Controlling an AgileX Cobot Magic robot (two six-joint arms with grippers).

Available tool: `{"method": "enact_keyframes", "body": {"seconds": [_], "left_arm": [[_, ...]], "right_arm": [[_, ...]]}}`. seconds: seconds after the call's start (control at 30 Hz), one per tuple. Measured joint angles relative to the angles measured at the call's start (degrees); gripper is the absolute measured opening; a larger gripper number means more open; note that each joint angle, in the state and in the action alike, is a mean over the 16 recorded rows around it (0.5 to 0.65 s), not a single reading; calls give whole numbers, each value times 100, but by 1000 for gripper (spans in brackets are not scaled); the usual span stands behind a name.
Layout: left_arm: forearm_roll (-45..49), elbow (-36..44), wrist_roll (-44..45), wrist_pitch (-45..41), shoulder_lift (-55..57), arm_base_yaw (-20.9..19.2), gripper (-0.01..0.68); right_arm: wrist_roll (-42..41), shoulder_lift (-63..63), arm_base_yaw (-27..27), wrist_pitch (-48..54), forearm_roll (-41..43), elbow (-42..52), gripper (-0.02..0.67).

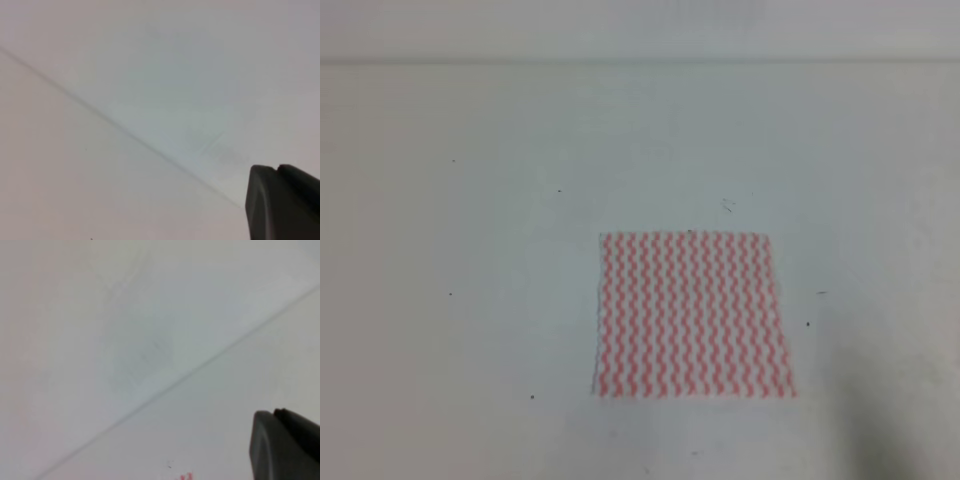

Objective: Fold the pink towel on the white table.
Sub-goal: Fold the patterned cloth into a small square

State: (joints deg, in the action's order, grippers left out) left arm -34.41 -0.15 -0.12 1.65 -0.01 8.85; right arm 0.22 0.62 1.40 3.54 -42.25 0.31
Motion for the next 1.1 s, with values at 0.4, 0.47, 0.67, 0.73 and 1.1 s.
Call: {"method": "enact_keyframes", "body": {"seconds": [0.4, 0.47, 0.67, 0.73, 1.1], "left_arm": [[-2, -842, 488, -1002, 1342, 0, 0], [-29, -1129, 716, -1266, 1788, 0, 0], [-419, -1972, 1877, -2079, 3270, 8, 0], [-707, -2201, 2419, -2278, 3717, 29, 0], [-2938, -2883, 5423, -2263, 5611, 667, 0]], "right_arm": [[-33, -1087, 0, 1249, 261, -1050, -2], [-39, -1429, 0, 1571, 363, -1328, -2], [-126, -2580, 1, 2423, 641, -2064, -2], [-218, -2957, 8, 2656, 644, -2261, -2], [-1173, -4902, 769, 2980, -351, -2955, -2]]}}
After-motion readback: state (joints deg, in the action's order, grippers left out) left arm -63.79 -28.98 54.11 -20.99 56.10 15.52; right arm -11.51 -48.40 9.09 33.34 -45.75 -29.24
